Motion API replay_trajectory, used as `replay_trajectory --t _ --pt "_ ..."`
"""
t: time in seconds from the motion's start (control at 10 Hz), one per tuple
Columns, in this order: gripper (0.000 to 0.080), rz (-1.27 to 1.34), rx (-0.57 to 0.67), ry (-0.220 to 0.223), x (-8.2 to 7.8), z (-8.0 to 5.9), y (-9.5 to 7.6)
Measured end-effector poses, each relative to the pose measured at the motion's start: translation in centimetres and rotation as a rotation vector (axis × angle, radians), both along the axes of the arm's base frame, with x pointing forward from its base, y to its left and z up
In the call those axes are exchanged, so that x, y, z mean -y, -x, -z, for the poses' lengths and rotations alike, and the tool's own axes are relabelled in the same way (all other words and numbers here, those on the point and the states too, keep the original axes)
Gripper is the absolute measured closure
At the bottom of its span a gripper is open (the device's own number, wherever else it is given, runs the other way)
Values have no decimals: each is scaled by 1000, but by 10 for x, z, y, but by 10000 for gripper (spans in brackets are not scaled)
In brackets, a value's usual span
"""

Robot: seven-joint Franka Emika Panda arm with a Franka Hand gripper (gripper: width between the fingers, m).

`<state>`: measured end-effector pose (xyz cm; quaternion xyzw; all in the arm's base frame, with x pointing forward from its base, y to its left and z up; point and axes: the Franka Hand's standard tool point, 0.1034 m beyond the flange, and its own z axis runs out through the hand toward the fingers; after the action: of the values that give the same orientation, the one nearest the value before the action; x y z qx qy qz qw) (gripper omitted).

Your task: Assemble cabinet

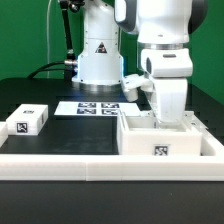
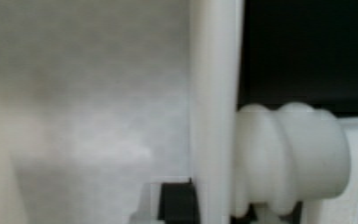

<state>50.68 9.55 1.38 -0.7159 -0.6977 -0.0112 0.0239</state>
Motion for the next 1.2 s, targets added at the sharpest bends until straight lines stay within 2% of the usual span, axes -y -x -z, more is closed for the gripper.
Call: replay_trajectory --t 0.2,0.6,0.7,0.9,1.0,1.1,1.2 --pt "759 1 5 -7 -13 1 -7" --pt "759 12 -5 -5 -14 3 -11" --pt "668 12 -5 -5 -14 3 -11" --pt "394 13 -6 -5 -13 3 -11" --pt "394 13 -6 -5 -13 3 -11" --pt "192 14 -6 -5 -13 3 -11" --pt "68 12 -13 -3 -13 4 -8"
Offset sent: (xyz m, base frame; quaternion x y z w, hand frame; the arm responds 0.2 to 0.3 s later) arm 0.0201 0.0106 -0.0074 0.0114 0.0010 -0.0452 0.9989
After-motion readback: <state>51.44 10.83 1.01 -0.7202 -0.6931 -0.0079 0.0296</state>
